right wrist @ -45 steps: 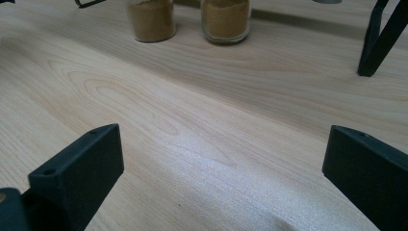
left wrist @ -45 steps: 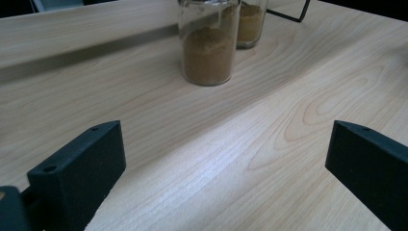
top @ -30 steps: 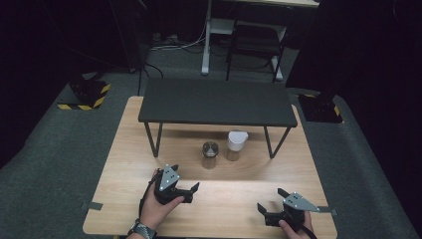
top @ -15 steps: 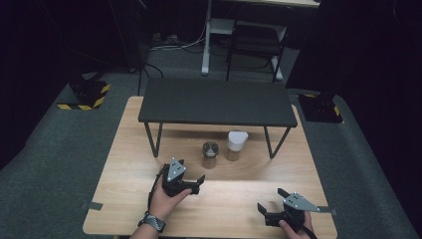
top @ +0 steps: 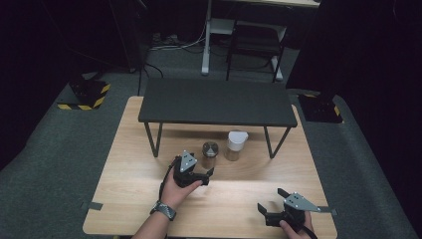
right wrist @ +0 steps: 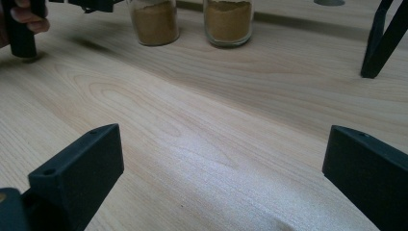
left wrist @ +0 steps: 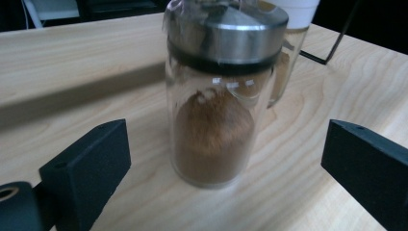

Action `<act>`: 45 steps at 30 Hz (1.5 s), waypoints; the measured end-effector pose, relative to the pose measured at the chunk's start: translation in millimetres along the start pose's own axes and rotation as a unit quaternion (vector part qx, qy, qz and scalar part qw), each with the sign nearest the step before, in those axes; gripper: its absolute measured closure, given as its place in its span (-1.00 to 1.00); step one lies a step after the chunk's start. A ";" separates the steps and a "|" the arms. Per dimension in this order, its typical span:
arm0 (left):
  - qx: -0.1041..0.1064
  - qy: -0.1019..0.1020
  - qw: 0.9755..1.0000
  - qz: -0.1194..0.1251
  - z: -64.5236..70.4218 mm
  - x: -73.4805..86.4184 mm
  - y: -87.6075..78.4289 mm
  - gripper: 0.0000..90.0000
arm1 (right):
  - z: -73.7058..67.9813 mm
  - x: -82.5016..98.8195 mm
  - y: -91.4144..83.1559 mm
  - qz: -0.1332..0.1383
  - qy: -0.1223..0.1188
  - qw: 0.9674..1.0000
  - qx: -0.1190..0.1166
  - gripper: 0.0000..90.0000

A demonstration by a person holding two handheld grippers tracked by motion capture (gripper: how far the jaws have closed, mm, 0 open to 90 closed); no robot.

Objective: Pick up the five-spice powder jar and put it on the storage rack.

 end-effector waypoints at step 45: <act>-0.010 -0.002 1.000 0.014 4.7 -9.4 16.3 -0.30 | 0.7 2.1 -2.4 0.012 0.008 1.000 0.001 -0.99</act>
Point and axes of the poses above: each handheld gripper's, and its own axes: y roughly forward along the jaws, x roughly out of its underside, z roughly to its right, the point moved 10 cm from there along y, roughly forward along the jaws
